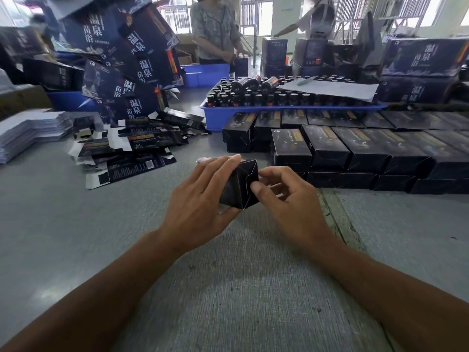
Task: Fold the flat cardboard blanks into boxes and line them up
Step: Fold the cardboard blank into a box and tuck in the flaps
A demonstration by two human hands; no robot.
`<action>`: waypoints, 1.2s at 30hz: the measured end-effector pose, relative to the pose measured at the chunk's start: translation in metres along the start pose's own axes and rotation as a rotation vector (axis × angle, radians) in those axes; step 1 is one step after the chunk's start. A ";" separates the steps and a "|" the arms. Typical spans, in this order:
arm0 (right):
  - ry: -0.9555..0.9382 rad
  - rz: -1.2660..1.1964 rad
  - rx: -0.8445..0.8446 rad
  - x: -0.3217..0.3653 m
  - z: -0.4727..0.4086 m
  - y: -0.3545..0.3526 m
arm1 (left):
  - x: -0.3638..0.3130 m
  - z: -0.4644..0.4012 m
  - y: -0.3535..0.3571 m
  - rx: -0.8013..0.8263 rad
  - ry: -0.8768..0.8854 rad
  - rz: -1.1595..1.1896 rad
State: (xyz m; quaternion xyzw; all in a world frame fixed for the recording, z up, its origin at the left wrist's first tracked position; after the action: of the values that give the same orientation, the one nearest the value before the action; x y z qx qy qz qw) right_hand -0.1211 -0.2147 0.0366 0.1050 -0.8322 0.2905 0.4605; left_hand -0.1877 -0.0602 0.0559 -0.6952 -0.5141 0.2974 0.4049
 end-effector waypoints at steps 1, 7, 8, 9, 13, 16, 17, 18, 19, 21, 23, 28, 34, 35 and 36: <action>0.023 -0.022 0.006 -0.003 -0.001 0.000 | -0.001 0.000 0.001 0.006 -0.007 0.004; 0.054 -0.050 0.023 -0.009 -0.004 0.000 | -0.005 -0.001 0.003 0.007 0.010 0.009; 0.052 -0.048 0.013 -0.009 -0.004 -0.001 | -0.006 -0.001 0.003 0.006 0.019 0.012; 0.050 -0.043 0.001 -0.009 -0.004 -0.002 | -0.007 -0.002 0.004 0.006 0.027 0.015; 0.049 -0.011 -0.029 -0.007 -0.003 -0.003 | -0.010 -0.002 0.004 0.001 0.043 0.012; 0.054 0.021 -0.031 -0.007 -0.002 -0.003 | -0.010 -0.003 0.004 -0.005 0.049 0.002; 0.057 0.026 -0.030 -0.007 -0.002 -0.003 | -0.010 -0.002 0.004 -0.008 0.048 0.001; 0.058 0.033 -0.028 -0.007 -0.002 -0.003 | -0.009 -0.002 0.004 -0.010 0.045 0.002; 0.058 0.039 -0.025 -0.007 -0.002 -0.003 | -0.009 -0.002 0.004 -0.011 0.042 0.003; 0.051 0.044 -0.012 -0.006 -0.002 -0.003 | -0.007 -0.002 0.004 -0.010 0.035 0.004; 0.040 0.040 -0.002 -0.004 -0.001 -0.002 | -0.006 -0.002 0.005 -0.011 0.036 0.003; 0.041 0.033 0.039 -0.001 0.001 0.001 | -0.007 -0.002 0.006 -0.004 0.068 0.015; 0.107 -0.081 0.058 -0.009 0.000 0.003 | -0.017 -0.002 0.015 0.026 0.204 -0.056; 0.129 -0.132 0.024 -0.010 -0.001 0.000 | -0.015 -0.001 0.013 0.002 0.168 -0.029; 0.154 -0.166 0.000 -0.013 -0.002 -0.003 | -0.011 -0.001 0.011 -0.026 0.107 0.004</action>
State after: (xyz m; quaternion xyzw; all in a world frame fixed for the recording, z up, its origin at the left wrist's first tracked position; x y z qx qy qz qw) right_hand -0.1110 -0.2172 0.0283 0.1512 -0.7827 0.2586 0.5455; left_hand -0.1851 -0.0724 0.0466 -0.7163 -0.4942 0.2537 0.4223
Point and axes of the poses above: each hand's wrist, its own z-axis away from the middle knuckle, its own y-axis out of the palm, x = y × z, the point moved 6 cm from there along -z, towards the middle knuckle, and after that the axes turned 15 degrees about x, right-handed, at the moved point
